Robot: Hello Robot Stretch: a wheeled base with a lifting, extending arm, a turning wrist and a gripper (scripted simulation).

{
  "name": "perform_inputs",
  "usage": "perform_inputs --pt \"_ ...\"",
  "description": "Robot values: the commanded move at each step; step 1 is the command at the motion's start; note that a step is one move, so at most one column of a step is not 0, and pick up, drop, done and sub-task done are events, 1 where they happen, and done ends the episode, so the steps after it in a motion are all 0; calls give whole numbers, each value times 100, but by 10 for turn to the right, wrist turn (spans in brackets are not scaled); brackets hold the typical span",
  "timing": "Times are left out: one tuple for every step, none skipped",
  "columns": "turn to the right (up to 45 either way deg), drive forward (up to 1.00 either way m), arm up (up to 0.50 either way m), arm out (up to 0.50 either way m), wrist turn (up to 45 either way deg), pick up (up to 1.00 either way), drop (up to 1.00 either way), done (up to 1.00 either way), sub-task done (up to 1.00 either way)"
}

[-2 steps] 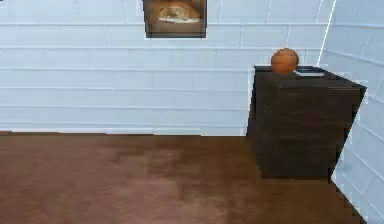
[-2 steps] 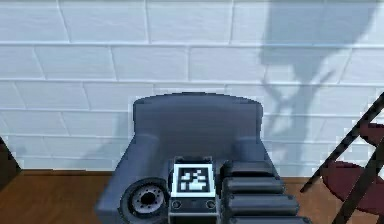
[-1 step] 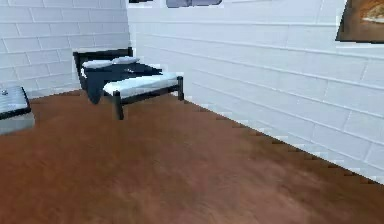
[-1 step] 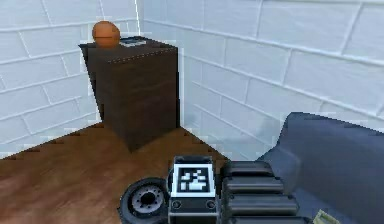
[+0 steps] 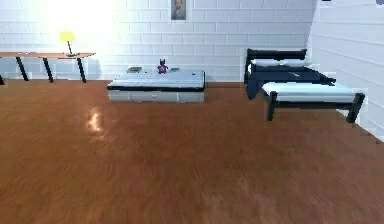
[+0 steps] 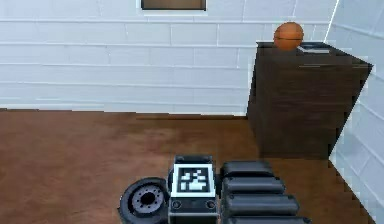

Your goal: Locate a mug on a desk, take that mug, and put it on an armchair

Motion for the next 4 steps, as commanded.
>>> perform_inputs --pt "-300 0 0 0 0 0 0 0 0" --pt "450 0 0 0 0 0 0 0 0" --pt "450 0 0 0 0 0 0 0 0" --pt "450 0 0 0 0 0 0 0 0"
